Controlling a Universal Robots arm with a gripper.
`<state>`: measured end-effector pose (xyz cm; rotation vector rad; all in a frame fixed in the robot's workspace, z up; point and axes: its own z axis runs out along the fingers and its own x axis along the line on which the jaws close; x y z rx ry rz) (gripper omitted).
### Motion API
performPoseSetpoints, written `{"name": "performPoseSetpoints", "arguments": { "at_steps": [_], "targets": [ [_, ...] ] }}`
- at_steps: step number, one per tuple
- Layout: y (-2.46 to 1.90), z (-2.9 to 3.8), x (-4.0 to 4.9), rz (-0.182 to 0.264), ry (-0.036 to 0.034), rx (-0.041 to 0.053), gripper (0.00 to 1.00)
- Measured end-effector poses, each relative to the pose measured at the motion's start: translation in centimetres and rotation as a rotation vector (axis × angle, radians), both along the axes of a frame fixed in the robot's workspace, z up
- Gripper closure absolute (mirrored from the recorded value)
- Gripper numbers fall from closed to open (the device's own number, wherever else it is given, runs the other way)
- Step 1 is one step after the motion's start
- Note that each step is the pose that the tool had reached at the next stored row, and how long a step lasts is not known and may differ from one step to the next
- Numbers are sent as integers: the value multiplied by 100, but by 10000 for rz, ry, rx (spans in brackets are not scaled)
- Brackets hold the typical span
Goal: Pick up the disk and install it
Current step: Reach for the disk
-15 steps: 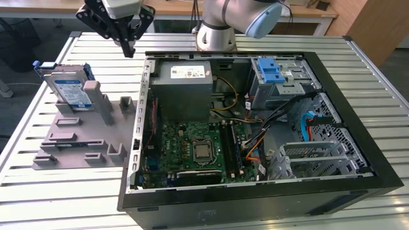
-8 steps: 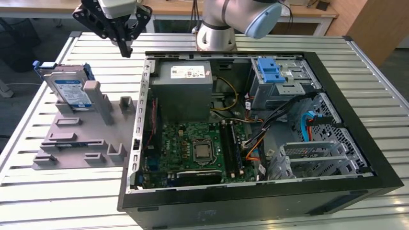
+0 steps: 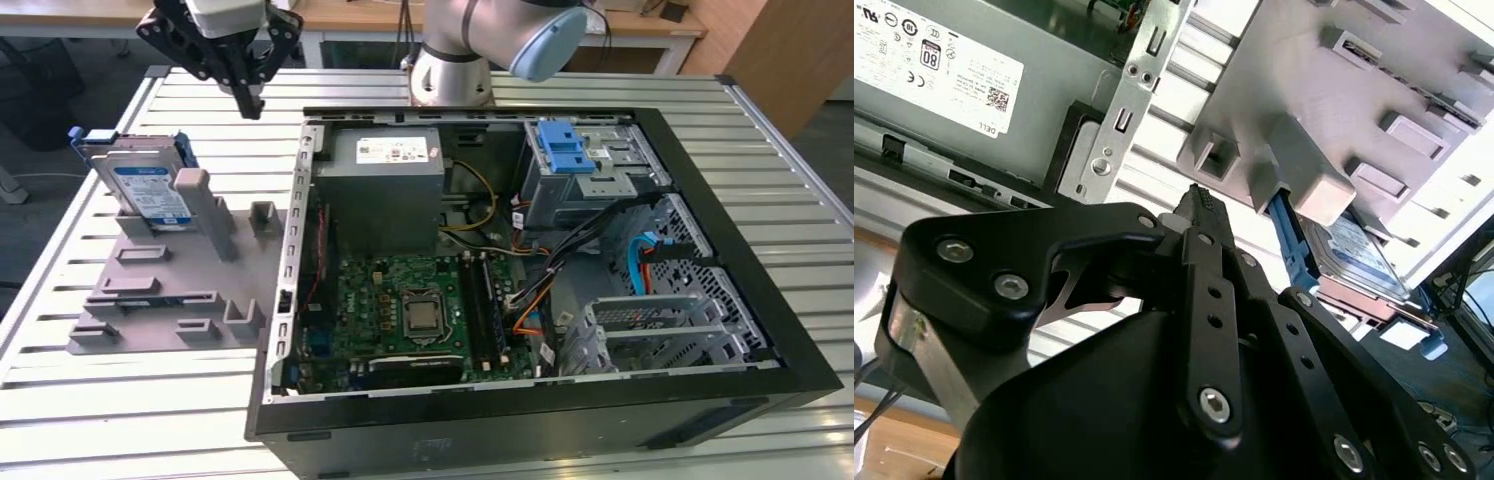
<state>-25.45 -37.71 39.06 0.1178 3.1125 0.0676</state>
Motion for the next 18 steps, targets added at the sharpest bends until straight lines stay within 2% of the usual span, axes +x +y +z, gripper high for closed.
{"name": "performPoseSetpoints", "arguments": {
  "at_steps": [18],
  "targets": [
    [32,-7,-206,-1,0,0,89]
  ]
}}
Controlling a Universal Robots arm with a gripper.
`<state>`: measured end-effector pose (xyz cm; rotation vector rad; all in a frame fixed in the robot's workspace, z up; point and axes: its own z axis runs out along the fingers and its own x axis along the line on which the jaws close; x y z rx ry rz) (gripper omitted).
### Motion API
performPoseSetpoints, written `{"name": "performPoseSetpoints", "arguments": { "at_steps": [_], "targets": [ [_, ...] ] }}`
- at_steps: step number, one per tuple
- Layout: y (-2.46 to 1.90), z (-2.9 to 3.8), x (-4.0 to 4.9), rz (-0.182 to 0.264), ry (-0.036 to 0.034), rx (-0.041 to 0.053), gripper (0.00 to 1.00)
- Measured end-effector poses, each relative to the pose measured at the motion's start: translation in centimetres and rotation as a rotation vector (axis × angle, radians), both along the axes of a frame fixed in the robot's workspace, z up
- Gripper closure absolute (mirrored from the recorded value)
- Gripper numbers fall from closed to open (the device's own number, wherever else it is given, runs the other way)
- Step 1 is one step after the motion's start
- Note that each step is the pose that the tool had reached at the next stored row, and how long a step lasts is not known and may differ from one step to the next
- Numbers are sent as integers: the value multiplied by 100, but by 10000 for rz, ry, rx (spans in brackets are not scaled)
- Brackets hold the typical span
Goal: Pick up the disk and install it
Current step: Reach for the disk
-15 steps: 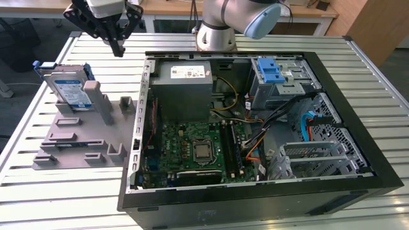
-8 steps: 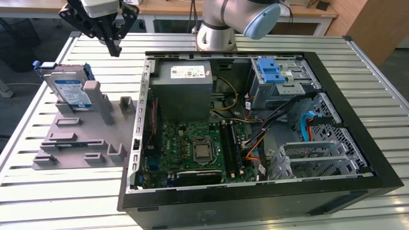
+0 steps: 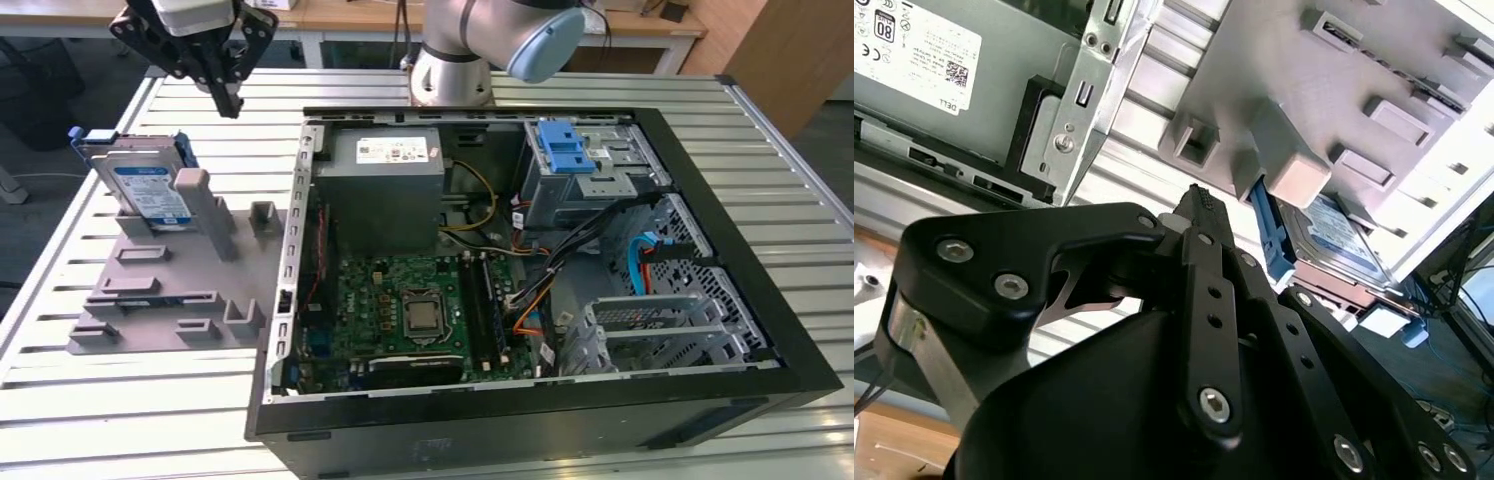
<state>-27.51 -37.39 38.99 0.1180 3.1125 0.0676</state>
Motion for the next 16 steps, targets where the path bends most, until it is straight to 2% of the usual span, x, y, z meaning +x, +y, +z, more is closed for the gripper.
{"name": "performPoseSetpoints", "arguments": {
  "at_steps": [9,16],
  "targets": [
    [20,-4,-102,0,0,0,89],
    [65,-7,-180,0,0,0,89]
  ]
}}
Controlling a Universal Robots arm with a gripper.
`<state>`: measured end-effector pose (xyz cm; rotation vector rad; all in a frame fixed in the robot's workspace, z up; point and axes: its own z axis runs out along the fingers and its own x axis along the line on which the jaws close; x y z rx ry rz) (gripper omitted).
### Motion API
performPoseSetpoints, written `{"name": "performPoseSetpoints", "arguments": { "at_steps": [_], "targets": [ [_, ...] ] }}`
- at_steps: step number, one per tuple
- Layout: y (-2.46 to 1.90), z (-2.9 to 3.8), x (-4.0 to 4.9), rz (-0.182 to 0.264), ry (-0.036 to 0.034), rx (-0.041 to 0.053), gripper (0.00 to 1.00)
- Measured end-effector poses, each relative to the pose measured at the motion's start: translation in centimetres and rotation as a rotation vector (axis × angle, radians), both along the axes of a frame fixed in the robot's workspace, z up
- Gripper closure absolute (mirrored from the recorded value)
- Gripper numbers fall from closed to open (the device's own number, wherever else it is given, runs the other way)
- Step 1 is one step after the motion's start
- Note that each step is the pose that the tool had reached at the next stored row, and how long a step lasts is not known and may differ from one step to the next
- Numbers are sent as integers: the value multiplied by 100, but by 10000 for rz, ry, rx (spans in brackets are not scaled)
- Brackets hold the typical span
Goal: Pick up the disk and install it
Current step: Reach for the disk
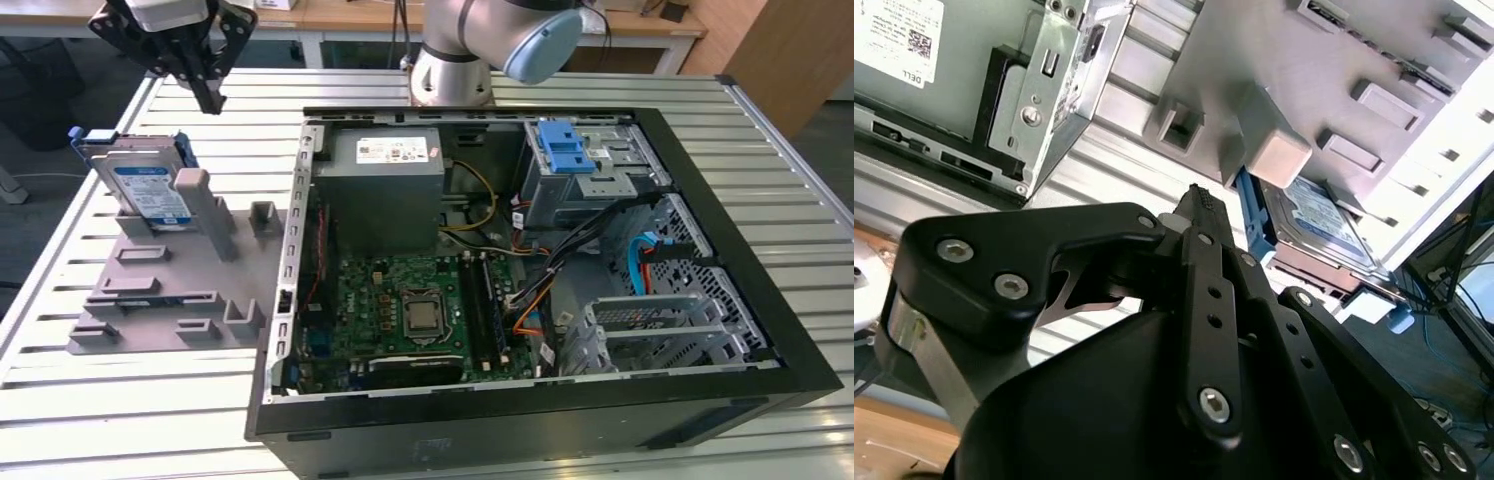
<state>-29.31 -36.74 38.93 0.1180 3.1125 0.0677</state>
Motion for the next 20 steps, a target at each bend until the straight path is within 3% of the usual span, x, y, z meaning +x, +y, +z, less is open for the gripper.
{"name": "performPoseSetpoints", "arguments": {
  "at_steps": [20],
  "targets": [
    [82,-10,-194,0,0,0,89]
  ]
}}
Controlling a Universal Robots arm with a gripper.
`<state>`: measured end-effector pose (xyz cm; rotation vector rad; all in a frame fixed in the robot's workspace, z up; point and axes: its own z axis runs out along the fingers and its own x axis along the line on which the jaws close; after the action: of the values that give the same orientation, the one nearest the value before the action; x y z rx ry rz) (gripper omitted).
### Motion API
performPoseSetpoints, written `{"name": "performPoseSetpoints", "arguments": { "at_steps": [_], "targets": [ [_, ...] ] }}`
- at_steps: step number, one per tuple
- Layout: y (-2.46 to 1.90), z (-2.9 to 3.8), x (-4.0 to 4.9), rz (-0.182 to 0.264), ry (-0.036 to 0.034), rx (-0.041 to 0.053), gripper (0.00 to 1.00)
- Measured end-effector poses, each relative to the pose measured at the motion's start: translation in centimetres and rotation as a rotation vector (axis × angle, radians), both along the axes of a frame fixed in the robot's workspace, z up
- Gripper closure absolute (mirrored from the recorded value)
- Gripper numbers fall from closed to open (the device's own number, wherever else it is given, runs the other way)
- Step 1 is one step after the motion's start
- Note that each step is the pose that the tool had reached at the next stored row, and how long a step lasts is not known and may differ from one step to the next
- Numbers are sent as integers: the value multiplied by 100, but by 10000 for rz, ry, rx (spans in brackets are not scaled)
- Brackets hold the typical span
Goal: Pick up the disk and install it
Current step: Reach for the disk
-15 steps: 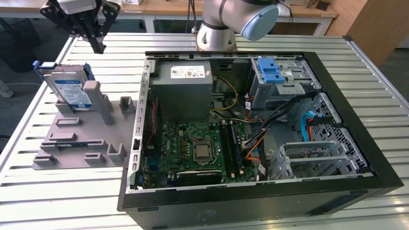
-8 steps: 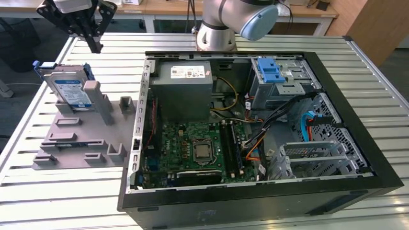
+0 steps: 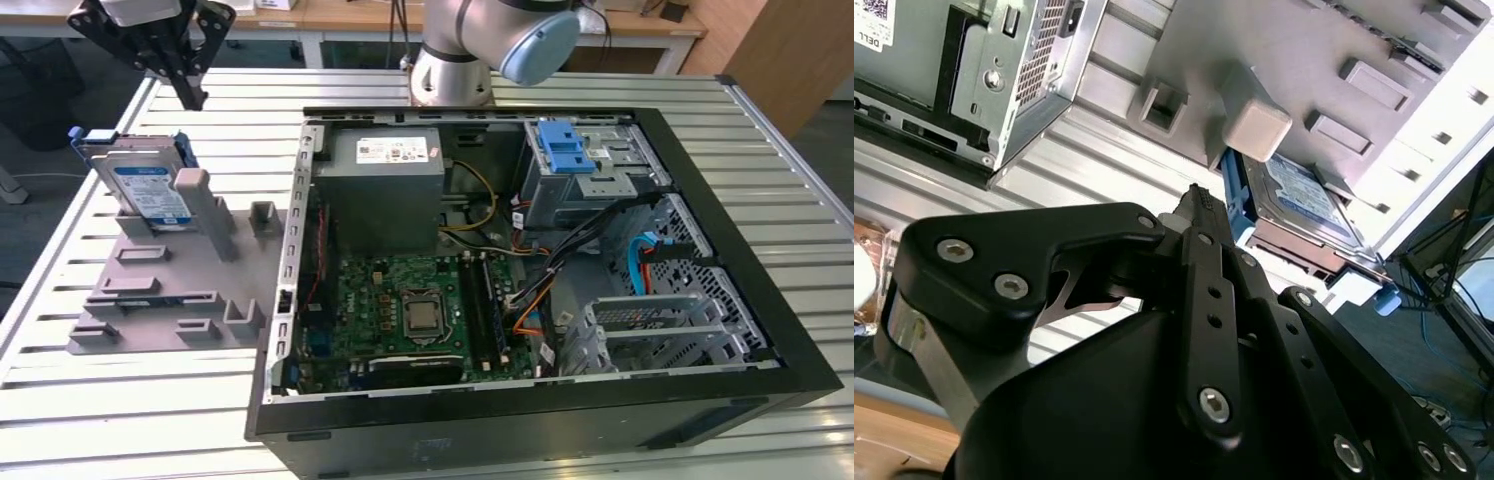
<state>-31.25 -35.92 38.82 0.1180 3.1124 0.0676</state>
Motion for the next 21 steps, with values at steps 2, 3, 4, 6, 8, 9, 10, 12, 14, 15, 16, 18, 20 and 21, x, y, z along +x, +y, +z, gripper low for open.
{"name": "performPoseSetpoints", "arguments": {
  "at_steps": [2,3,4,6,8,9,10,12,14,15,16,18,20,21],
  "targets": [
    [5,-1,-20,0,0,0,89],
    [8,-2,-29,0,0,0,89],
    [11,-3,-40,1,0,0,89],
    [17,-4,-65,0,0,0,89],
    [23,-5,-89,1,1,0,89],
    [26,-6,-101,1,0,0,89],
    [30,-6,-114,1,1,-4,89],
    [34,-7,-130,0,0,-21,89],
    [35,-7,-134,0,0,-48,89],
    [35,-7,-134,1,3,-50,89],
    [35,-7,-134,2,4,-51,89],
    [35,-7,-134,1,4,-51,89],
    [36,-7,-135,0,4,-51,89],
    [36,-8,-134,1,5,-54,89]
  ]
}}
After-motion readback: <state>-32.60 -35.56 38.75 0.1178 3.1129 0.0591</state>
